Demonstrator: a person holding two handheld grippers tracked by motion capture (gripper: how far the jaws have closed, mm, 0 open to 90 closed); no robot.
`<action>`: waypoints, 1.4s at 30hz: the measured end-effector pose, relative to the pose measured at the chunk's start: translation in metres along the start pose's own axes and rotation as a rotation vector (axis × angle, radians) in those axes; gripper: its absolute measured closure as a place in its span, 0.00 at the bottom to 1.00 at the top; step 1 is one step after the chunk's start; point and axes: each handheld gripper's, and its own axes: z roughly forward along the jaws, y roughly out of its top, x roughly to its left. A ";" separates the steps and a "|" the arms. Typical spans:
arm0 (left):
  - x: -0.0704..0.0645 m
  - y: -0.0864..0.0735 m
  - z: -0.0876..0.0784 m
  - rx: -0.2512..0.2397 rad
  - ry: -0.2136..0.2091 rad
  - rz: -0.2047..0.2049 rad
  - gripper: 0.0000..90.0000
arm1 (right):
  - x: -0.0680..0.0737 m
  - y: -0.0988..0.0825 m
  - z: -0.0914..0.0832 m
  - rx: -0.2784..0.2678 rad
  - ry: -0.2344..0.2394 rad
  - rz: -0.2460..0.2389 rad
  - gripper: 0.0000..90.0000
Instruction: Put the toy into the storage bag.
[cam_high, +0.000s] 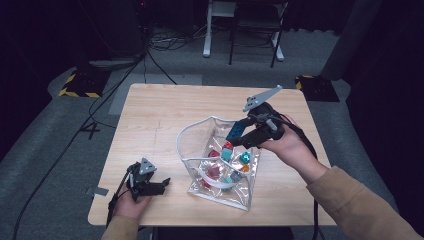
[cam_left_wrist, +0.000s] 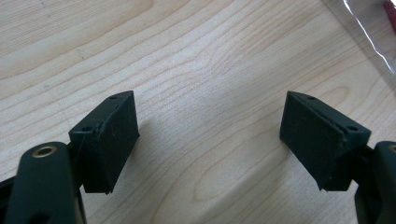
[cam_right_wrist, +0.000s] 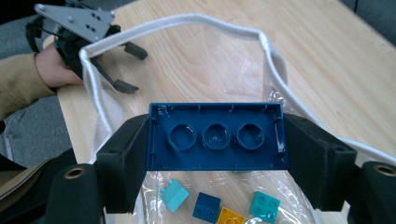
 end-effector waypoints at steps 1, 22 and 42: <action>0.000 0.000 0.000 0.000 0.000 0.000 0.22 | -0.002 0.001 0.009 0.028 0.005 0.008 0.30; 0.000 0.000 0.000 0.001 -0.001 -0.002 0.22 | -0.016 -0.024 -0.013 -0.050 0.000 0.067 0.19; 0.000 0.000 0.000 0.001 0.001 -0.002 0.22 | -0.050 -0.101 -0.077 -0.204 -0.182 0.206 0.17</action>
